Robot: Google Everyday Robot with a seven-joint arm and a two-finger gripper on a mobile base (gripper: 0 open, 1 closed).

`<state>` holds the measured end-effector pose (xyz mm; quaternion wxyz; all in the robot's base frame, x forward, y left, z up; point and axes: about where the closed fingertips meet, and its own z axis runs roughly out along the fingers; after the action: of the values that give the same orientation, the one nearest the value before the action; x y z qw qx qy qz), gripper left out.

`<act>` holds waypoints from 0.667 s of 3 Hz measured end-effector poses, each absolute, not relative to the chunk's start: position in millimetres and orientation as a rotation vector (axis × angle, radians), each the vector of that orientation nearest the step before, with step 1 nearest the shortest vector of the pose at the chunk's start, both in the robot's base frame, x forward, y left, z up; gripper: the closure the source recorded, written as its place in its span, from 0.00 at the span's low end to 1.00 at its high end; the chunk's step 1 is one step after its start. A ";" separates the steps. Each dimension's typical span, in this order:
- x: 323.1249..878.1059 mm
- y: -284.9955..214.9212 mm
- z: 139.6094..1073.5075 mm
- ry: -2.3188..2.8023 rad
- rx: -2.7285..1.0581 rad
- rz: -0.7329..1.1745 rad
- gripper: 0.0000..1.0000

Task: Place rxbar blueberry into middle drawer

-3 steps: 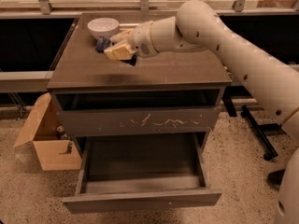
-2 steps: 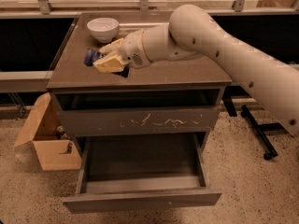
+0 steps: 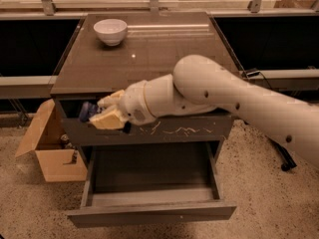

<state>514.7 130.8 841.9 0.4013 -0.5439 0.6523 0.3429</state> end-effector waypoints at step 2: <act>493.6 127.7 794.3 1.713 -1.345 0.971 1.00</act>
Offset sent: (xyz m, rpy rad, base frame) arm -0.0164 -0.0026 -0.0373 0.0163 0.0838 0.0047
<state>493.6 127.7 794.3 0.3695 -0.5242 0.6675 0.3784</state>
